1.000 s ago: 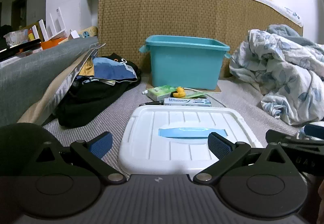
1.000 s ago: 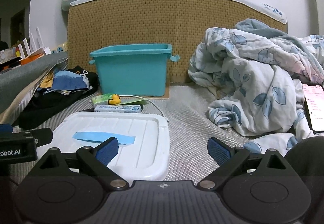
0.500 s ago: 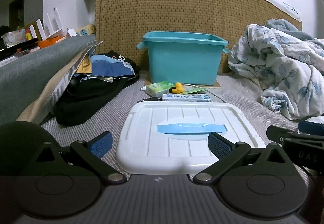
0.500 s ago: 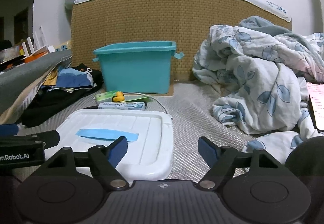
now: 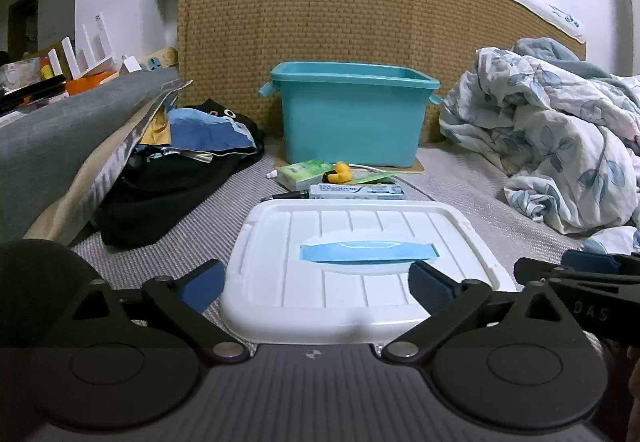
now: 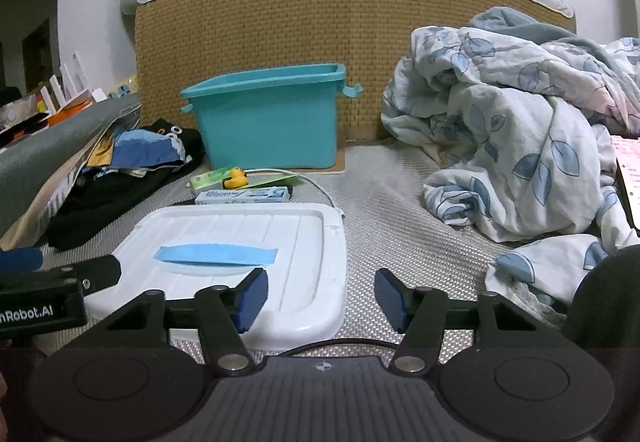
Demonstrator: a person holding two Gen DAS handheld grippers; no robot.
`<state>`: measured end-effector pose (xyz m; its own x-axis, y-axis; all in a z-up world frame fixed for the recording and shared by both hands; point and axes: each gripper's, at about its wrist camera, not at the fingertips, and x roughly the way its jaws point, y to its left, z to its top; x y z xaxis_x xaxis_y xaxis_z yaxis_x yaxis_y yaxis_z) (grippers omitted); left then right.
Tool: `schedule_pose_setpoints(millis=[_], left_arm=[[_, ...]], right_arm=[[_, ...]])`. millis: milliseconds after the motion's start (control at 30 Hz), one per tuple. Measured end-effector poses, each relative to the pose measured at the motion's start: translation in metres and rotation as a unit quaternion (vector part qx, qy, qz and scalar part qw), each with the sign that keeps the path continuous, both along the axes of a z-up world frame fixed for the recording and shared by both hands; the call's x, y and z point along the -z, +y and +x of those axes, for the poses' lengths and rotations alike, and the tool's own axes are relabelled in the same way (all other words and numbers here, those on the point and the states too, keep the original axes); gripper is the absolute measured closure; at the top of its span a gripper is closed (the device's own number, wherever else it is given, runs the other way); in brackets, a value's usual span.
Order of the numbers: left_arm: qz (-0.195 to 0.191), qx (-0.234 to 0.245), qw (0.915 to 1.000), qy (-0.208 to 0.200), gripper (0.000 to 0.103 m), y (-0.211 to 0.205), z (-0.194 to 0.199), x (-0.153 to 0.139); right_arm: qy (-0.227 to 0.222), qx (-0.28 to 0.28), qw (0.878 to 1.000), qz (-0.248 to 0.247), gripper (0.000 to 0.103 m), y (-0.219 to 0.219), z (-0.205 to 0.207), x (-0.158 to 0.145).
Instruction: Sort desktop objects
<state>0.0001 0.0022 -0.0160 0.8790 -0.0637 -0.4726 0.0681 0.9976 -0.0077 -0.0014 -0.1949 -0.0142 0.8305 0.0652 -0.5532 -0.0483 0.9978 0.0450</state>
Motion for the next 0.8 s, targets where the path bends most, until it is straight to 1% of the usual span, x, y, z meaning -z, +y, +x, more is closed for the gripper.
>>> schedule_pose_setpoints(millis=[167,333,400,467,533,600,633,667,733,800], left_arm=[[-0.006,0.001,1.0,0.001,0.015,0.002,0.0004,0.0001],[-0.013,0.006,0.9999,0.002,0.025,0.0036,0.0001,0.0002],[-0.017,0.009,0.9998,0.002,0.032,0.0044,0.0,-0.0002],[-0.022,0.012,0.9997,0.003,0.043,0.0054,0.0005,-0.0003],[-0.027,0.016,0.9995,0.008,0.048,0.0062,0.0015,0.0],[-0.029,0.019,0.9994,0.008,0.048,0.0063,0.0014,0.0001],[-0.03,0.02,0.9993,0.008,0.051,0.0062,0.0012,0.0001],[-0.03,0.021,0.9993,0.008,0.057,0.0061,0.0009,0.0001],[-0.032,0.024,0.9992,0.008,0.064,0.0058,0.0004,0.0001],[-0.033,0.026,0.9991,0.008,0.067,0.0056,-0.0001,0.0001]], right_arm=[[-0.006,-0.01,1.0,-0.008,0.049,0.0029,-0.0021,-0.0004],[-0.004,-0.012,1.0,-0.008,0.058,0.0025,-0.0004,-0.0002],[-0.004,-0.013,1.0,-0.008,0.06,0.0023,-0.0003,0.0001],[-0.003,-0.015,1.0,-0.008,0.064,0.0025,-0.0002,0.0007],[-0.002,-0.019,1.0,-0.008,0.069,0.0032,-0.0008,0.0013],[-0.005,-0.022,1.0,-0.009,0.074,0.0045,-0.0018,0.0014],[-0.007,-0.025,1.0,-0.01,0.074,0.0051,-0.0022,0.0014],[-0.008,-0.026,1.0,-0.012,0.074,0.006,-0.0026,0.0012],[-0.011,-0.028,0.999,-0.012,0.074,0.0068,-0.0031,0.0008],[-0.014,-0.031,0.999,-0.011,0.074,0.007,-0.0038,0.0003]])
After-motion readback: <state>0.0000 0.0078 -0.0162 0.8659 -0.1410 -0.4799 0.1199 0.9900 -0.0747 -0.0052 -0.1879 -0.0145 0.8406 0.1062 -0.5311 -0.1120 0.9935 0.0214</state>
